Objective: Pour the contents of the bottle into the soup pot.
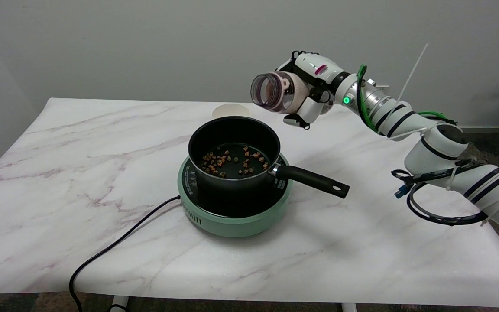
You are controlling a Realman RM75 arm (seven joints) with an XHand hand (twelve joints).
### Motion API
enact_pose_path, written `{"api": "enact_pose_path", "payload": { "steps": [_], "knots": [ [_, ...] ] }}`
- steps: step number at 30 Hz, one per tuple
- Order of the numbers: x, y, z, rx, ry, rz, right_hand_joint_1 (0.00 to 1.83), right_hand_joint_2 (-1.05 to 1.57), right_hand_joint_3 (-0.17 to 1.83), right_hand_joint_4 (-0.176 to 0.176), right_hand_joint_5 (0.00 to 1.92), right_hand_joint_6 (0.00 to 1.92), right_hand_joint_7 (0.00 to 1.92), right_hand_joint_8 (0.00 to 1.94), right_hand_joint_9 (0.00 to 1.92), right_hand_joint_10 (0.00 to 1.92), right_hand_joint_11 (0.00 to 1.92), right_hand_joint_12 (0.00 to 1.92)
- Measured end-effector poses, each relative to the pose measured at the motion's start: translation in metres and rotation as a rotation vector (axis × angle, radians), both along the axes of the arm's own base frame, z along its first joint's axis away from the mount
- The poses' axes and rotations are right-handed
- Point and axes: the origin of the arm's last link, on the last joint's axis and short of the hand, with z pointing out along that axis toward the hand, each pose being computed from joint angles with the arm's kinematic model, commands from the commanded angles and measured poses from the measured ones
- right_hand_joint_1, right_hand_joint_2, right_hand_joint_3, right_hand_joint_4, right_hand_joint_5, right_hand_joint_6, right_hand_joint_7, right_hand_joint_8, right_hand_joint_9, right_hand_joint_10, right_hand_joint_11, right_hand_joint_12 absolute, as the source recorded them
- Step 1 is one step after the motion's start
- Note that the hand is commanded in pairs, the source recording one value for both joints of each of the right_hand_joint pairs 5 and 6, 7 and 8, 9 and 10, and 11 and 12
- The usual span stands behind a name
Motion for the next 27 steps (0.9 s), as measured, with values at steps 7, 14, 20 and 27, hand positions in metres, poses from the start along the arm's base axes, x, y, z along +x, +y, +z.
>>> {"api": "enact_pose_path", "payload": {
  "steps": [7, 14, 20, 27],
  "knots": [
    [0.0, 0.002, -0.005, -0.019, 0.173, 0.037, 1.53, 0.31, 1.33, 0.0, 1.58, 1.58, 1.41, 1.41, 1.22, 1.22, 1.05, 1.05],
    [0.003, 0.005, -0.01, -0.028, 0.296, 0.076, 1.52, 0.31, 1.34, 0.0, 1.6, 1.6, 1.41, 1.41, 1.22, 1.22, 1.05, 1.05],
    [0.009, 0.007, -0.014, -0.033, 0.371, 0.114, 1.52, 0.31, 1.35, 0.0, 1.6, 1.6, 1.41, 1.41, 1.22, 1.22, 1.05, 1.05],
    [0.018, 0.011, -0.022, -0.028, 0.434, 0.16, 1.52, 0.34, 1.34, 0.0, 1.63, 1.63, 1.42, 1.42, 1.22, 1.22, 1.06, 1.06]
  ]
}}
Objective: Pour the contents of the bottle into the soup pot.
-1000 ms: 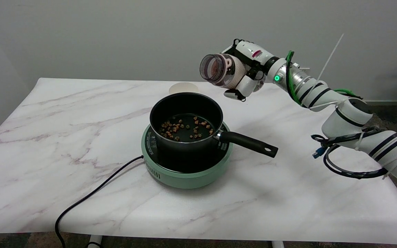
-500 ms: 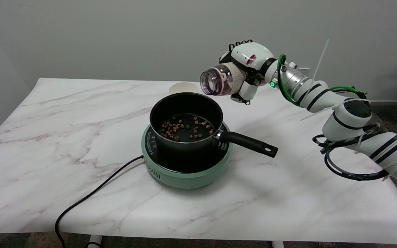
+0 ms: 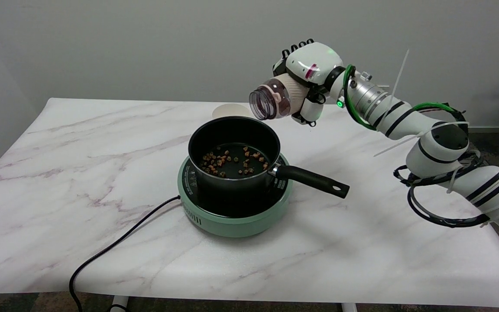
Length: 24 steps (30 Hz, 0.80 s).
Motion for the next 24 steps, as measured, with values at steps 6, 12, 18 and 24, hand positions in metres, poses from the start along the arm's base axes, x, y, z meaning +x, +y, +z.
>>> {"api": "enact_pose_path", "payload": {
  "steps": [6, 12, 18, 24],
  "knots": [
    [0.006, 0.003, -0.008, 0.014, 0.051, 0.033, 1.51, 0.35, 1.32, 0.0, 1.65, 1.65, 1.42, 1.42, 1.22, 1.22, 1.06, 1.06],
    [0.01, 0.007, -0.017, 0.029, 0.11, 0.064, 1.5, 0.4, 1.3, 0.0, 1.67, 1.67, 1.43, 1.43, 1.22, 1.22, 1.07, 1.07],
    [0.013, 0.011, -0.026, 0.048, 0.174, 0.098, 1.46, 0.46, 1.24, 0.0, 1.71, 1.71, 1.43, 1.43, 1.21, 1.21, 1.07, 1.07],
    [0.016, 0.016, -0.036, 0.075, 0.245, 0.13, 1.46, 0.44, 1.23, 0.0, 1.71, 1.71, 1.41, 1.41, 1.19, 1.19, 1.06, 1.06]
  ]
}}
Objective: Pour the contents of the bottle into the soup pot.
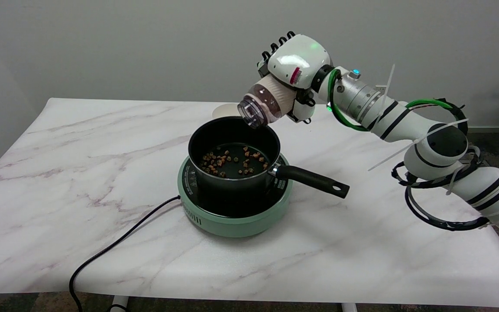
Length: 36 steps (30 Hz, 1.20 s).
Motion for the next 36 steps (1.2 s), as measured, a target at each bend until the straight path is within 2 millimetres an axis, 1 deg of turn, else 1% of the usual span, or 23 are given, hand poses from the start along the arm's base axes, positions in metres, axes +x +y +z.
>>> {"api": "enact_pose_path", "payload": {
  "steps": [6, 16, 25, 36],
  "knots": [
    [0.003, 0.004, -0.008, 0.032, 0.06, 0.025, 1.46, 0.42, 1.25, 0.0, 1.71, 1.71, 1.41, 1.41, 1.19, 1.19, 1.05, 1.05],
    [0.009, 0.008, -0.016, 0.073, 0.154, 0.061, 1.45, 0.46, 1.14, 0.0, 1.72, 1.72, 1.41, 1.41, 1.18, 1.18, 1.04, 1.04],
    [0.015, 0.007, -0.019, 0.095, 0.232, 0.084, 1.45, 0.46, 1.11, 0.0, 1.72, 1.72, 1.41, 1.41, 1.17, 1.17, 1.03, 1.03],
    [0.016, 0.004, -0.017, 0.097, 0.308, 0.093, 1.45, 0.46, 1.08, 0.0, 1.72, 1.72, 1.41, 1.41, 1.17, 1.17, 1.04, 1.04]
  ]
}}
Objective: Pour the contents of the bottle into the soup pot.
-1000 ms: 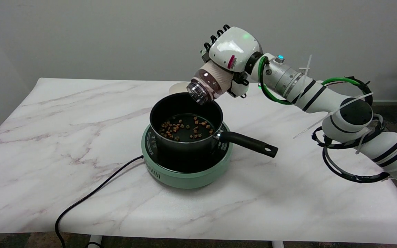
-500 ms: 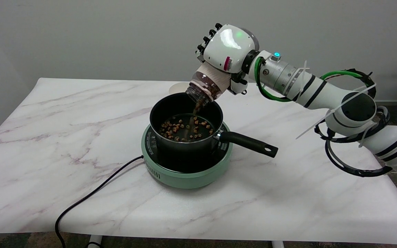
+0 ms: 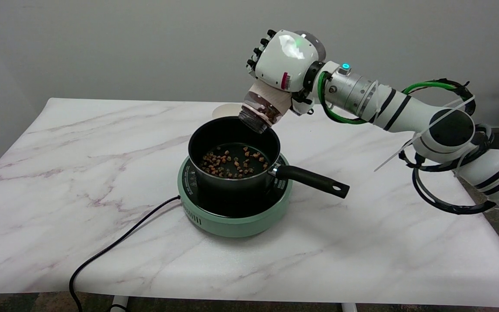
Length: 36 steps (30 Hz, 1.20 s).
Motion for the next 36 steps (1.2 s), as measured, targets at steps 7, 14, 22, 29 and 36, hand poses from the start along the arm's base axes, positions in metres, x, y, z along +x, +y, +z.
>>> {"api": "enact_pose_path", "payload": {
  "steps": [7, 14, 22, 29, 36],
  "knots": [
    [0.003, -0.003, 0.004, -0.005, 0.05, 0.013, 1.44, 0.46, 1.08, 0.0, 1.72, 1.72, 1.41, 1.41, 1.17, 1.17, 1.04, 1.04],
    [0.01, -0.006, 0.008, -0.008, 0.095, 0.029, 1.44, 0.46, 1.07, 0.0, 1.72, 1.72, 1.41, 1.41, 1.17, 1.17, 1.04, 1.04],
    [0.017, -0.007, 0.011, -0.009, 0.131, 0.046, 1.41, 0.19, 1.14, 0.0, 1.56, 1.56, 1.29, 1.29, 1.08, 1.08, 0.91, 0.91],
    [0.021, -0.007, 0.01, -0.004, 0.151, 0.06, 1.42, 0.12, 1.2, 0.0, 1.53, 1.53, 1.28, 1.28, 1.06, 1.06, 0.88, 0.88],
    [0.021, -0.006, 0.01, -0.002, 0.14, 0.056, 1.42, 0.19, 1.17, 0.0, 1.56, 1.56, 1.32, 1.32, 1.09, 1.09, 0.9, 0.9]
  ]
}}
